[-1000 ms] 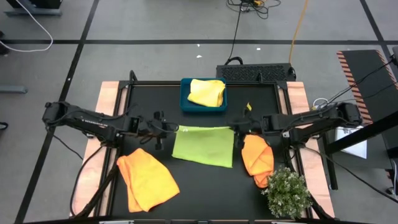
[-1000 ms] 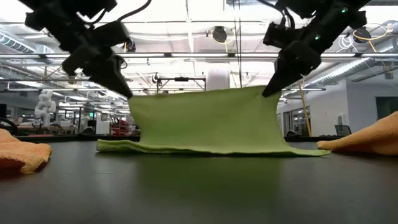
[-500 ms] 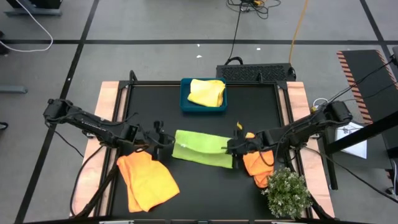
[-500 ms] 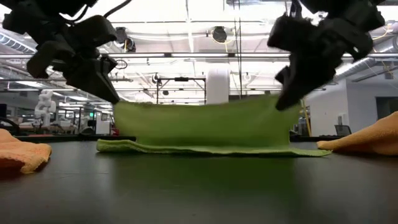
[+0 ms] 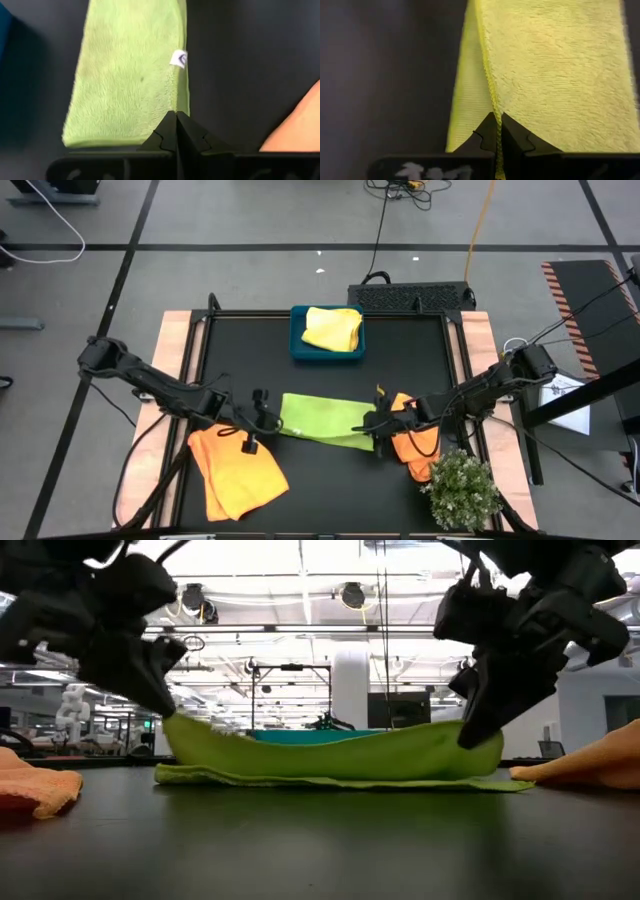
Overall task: Fold microfiber towels
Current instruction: Fold the green microfiber towel
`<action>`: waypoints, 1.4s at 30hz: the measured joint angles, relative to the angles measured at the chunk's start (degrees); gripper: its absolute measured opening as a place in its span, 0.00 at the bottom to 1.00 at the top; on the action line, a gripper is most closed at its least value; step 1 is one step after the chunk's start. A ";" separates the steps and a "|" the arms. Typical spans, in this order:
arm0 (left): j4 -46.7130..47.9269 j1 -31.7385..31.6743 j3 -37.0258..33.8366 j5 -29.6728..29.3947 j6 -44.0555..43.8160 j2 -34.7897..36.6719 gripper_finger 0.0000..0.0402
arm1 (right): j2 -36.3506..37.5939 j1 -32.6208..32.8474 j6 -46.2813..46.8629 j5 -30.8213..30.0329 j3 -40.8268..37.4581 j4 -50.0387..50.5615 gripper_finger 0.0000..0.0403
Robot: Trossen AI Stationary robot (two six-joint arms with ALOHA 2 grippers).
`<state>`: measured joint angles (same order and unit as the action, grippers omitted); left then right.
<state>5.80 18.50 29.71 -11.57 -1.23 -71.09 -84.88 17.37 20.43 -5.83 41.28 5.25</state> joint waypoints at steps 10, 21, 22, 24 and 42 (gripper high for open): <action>-1.15 -1.27 -0.02 1.79 -4.12 -4.01 0.17 | 0.00 0.39 -0.46 4.68 0.00 -1.81 0.13; -2.60 -1.83 0.02 0.55 -3.64 1.86 0.33 | 0.78 -0.34 -2.28 5.88 0.00 -1.93 0.42; -3.75 -2.07 0.02 -0.82 -3.28 2.51 0.33 | 1.12 -0.62 -2.80 5.38 -0.02 -2.26 0.43; -6.92 -2.72 -0.04 -1.94 -2.33 2.78 0.33 | 1.54 -1.18 -4.35 2.97 -0.02 -3.30 0.42; -37.66 -9.58 -11.90 7.11 -0.91 1.62 0.26 | 1.99 -6.08 -11.36 2.96 -3.83 -14.91 0.39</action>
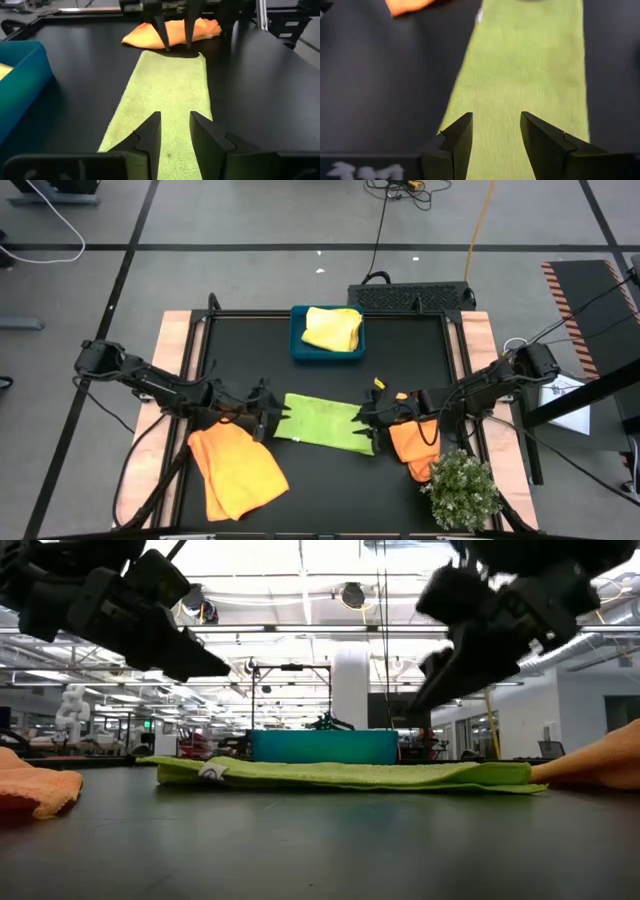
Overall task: Fold microfiber towels
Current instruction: Fold the green microfiber towel
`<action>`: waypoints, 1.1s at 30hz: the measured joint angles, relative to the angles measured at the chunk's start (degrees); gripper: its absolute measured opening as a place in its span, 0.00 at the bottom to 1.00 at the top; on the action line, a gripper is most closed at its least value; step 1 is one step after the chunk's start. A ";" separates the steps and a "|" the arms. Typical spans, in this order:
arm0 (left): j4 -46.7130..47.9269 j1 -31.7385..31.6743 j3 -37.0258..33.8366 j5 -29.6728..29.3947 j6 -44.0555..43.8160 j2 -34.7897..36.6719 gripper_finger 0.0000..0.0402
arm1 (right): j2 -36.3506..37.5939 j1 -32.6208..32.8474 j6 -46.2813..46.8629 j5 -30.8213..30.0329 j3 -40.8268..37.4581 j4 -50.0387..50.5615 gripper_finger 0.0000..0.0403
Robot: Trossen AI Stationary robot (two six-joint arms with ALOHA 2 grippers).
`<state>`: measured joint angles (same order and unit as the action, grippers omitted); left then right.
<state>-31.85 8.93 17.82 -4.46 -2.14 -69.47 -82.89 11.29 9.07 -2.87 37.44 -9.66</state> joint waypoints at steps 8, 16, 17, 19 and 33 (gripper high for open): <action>-1.45 -1.35 -0.01 0.08 -2.60 -1.74 0.26 | 4.27 -7.00 6.87 5.59 -6.71 0.42 0.39; -3.86 -3.01 1.93 2.07 -2.97 -7.33 0.26 | 3.69 -13.95 11.27 9.01 -8.84 3.41 0.39; -3.93 -3.21 2.09 2.09 -3.00 -7.81 0.26 | 3.62 -14.49 11.27 9.15 -8.84 3.87 0.39; -4.37 -3.37 2.41 2.09 -3.16 -8.68 0.26 | 3.67 -15.24 11.29 10.78 -8.84 4.81 0.39; -7.81 -3.34 3.05 2.68 -3.92 -9.31 0.26 | 3.41 -15.73 8.77 13.80 -8.80 9.07 0.36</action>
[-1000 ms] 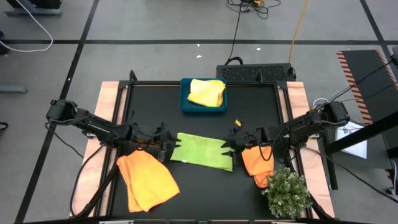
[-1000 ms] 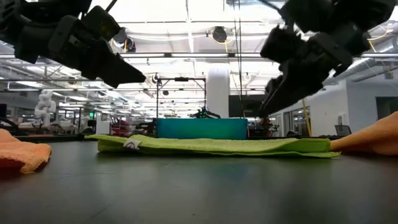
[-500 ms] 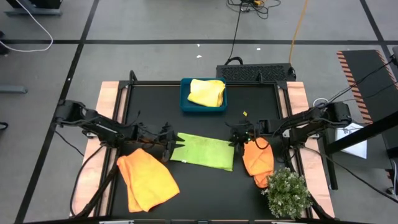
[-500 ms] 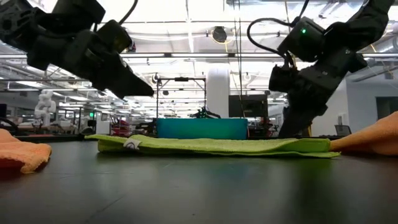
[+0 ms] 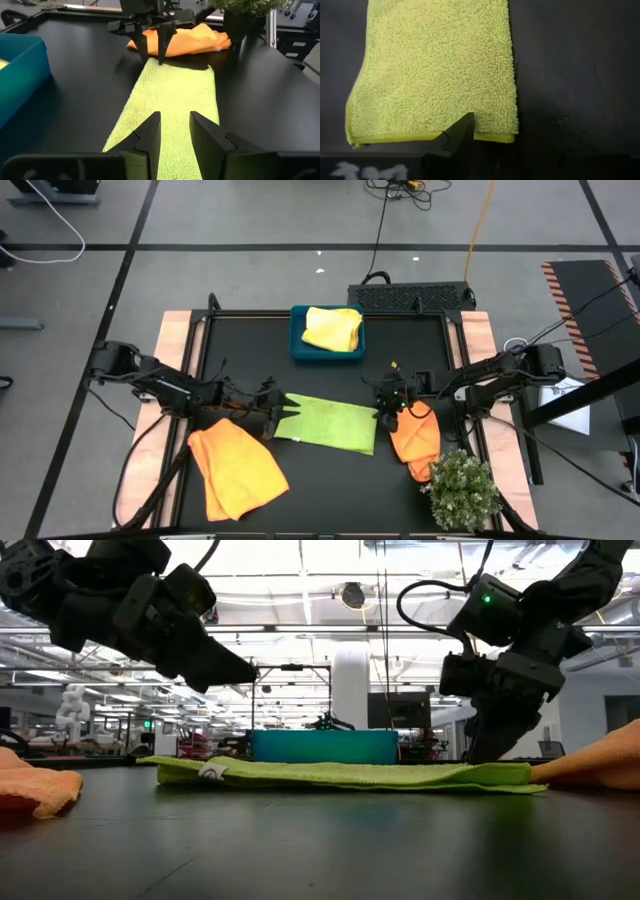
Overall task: Fold microfiber towels
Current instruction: Fold the green microfiber towel
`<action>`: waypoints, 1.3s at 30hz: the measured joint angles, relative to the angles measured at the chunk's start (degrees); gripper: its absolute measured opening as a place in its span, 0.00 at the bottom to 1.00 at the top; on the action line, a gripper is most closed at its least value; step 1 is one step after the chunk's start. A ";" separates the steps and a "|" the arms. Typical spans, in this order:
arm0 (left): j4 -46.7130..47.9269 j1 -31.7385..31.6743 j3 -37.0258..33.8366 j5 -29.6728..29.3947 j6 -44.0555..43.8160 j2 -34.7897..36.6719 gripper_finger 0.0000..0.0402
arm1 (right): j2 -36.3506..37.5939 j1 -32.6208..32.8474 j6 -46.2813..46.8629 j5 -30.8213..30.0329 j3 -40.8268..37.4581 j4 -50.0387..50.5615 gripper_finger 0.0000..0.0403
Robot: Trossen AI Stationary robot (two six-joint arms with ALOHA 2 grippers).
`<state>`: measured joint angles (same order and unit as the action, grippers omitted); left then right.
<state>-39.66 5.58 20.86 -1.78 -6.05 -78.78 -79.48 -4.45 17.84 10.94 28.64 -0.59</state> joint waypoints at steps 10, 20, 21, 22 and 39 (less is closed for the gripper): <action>2.01 -1.59 10.70 5.21 5.76 -8.39 0.26 | -0.07 0.00 -3.49 -0.15 -0.07 -2.63 0.03; 8.22 -8.32 28.86 15.71 6.14 -25.50 0.28 | -0.04 0.02 -5.44 -0.17 1.38 -6.06 0.00; 10.37 -8.90 31.19 16.47 6.28 -27.03 0.30 | -0.04 0.02 -5.75 -0.17 1.72 -6.05 0.00; 12.73 -9.33 33.42 17.29 6.57 -28.34 0.33 | -0.04 0.02 -6.17 -0.18 2.06 -6.01 0.00; 33.33 -12.39 55.29 23.89 4.60 -40.91 0.66 | -0.02 0.21 -10.46 -0.53 5.62 -6.27 0.00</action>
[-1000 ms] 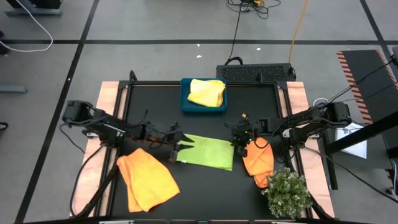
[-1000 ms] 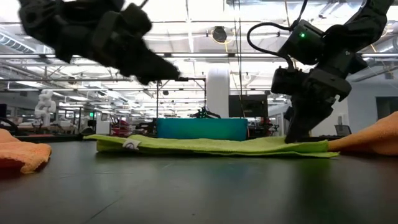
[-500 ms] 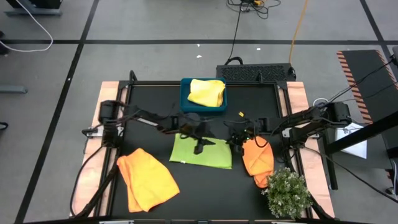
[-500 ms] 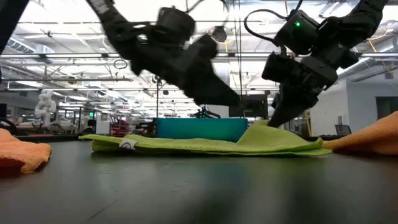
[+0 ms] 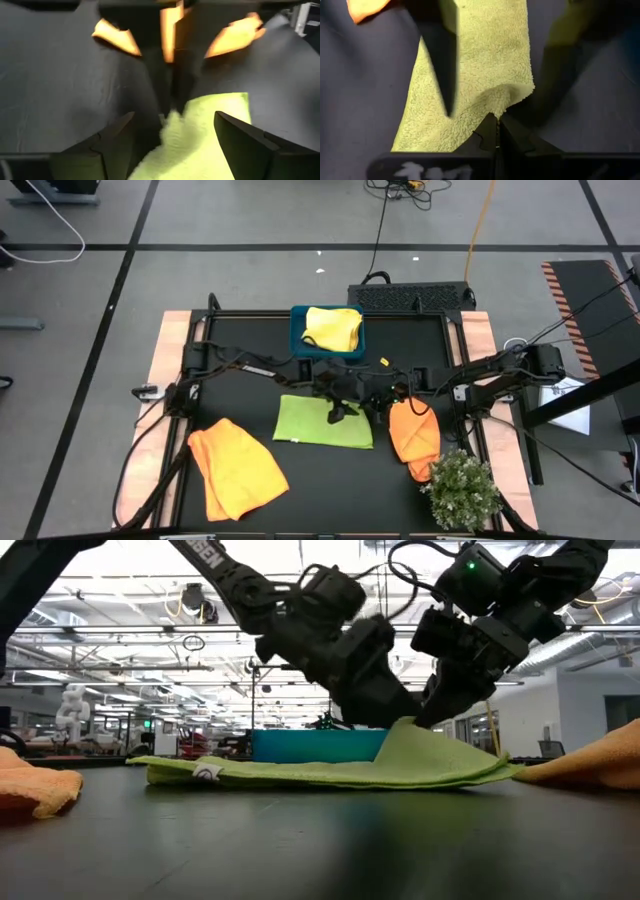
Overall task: Fold microfiber towels
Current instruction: Fold the green microfiber towel
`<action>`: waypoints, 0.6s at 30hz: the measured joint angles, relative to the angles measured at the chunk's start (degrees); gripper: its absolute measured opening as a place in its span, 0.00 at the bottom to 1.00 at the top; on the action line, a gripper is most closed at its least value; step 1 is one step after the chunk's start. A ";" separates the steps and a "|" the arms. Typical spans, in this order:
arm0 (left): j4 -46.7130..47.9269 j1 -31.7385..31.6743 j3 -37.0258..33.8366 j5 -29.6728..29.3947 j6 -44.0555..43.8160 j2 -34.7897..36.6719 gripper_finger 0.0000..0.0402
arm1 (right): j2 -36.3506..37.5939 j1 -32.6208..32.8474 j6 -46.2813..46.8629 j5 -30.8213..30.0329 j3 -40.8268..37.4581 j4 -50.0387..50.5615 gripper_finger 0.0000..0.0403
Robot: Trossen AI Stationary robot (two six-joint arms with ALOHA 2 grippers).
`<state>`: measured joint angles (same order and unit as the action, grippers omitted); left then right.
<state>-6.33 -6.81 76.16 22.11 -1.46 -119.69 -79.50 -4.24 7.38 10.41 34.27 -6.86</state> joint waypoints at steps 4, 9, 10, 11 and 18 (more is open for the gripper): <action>0.61 -0.94 0.02 0.15 -1.47 -0.61 0.61 | 0.00 0.64 -0.63 0.03 0.00 -0.29 0.00; 0.22 -1.60 0.07 2.66 -2.14 -0.95 0.52 | 0.00 0.97 -1.01 -0.05 -0.03 -0.70 0.00; 0.21 -1.58 0.07 2.68 -1.81 -0.95 0.50 | 0.00 0.95 -1.01 -0.03 -0.03 -0.71 0.00; 0.20 -1.55 0.07 2.97 -1.55 -0.95 0.47 | 0.00 0.95 -1.03 -0.01 -0.03 -0.71 0.00; 0.98 -1.53 0.05 6.86 -0.57 -0.95 0.23 | 0.71 0.97 -1.03 0.17 -0.03 -1.66 0.00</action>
<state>-5.35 -8.34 76.20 28.97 -2.02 -120.64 -78.80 -3.27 6.35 10.58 34.24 -8.52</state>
